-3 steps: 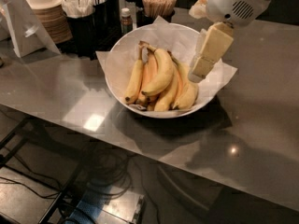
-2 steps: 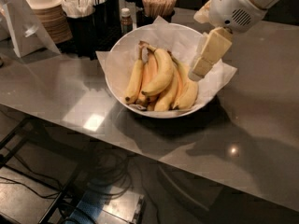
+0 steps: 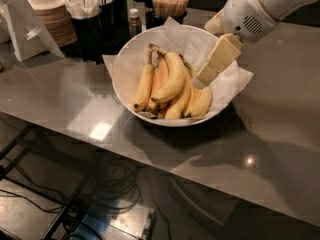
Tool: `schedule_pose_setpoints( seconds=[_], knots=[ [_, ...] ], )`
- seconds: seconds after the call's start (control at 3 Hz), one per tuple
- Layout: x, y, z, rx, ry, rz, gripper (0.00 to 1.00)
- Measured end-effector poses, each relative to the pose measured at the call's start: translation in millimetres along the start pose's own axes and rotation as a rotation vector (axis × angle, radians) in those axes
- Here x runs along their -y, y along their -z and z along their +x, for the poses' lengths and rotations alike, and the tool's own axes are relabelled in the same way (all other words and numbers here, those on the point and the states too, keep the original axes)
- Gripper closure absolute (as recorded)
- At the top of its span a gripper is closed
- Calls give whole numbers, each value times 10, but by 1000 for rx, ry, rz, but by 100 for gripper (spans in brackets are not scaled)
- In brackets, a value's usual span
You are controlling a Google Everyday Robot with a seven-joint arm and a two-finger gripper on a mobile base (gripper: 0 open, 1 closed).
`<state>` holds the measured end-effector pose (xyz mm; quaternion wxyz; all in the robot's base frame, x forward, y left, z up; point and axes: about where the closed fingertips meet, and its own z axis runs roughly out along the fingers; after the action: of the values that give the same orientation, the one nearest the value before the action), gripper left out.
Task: Pick banana from white bowl
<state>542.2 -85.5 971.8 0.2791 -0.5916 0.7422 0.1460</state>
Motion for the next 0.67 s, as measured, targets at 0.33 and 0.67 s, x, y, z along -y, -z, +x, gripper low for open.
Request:
schedule_pose_setpoints(
  seconds=[0.33,0.67],
  knots=[
    [-137,-180,-190,80,-187,-84,0],
    [-251,-281,-333,138,-365,-142,0]
  ],
)
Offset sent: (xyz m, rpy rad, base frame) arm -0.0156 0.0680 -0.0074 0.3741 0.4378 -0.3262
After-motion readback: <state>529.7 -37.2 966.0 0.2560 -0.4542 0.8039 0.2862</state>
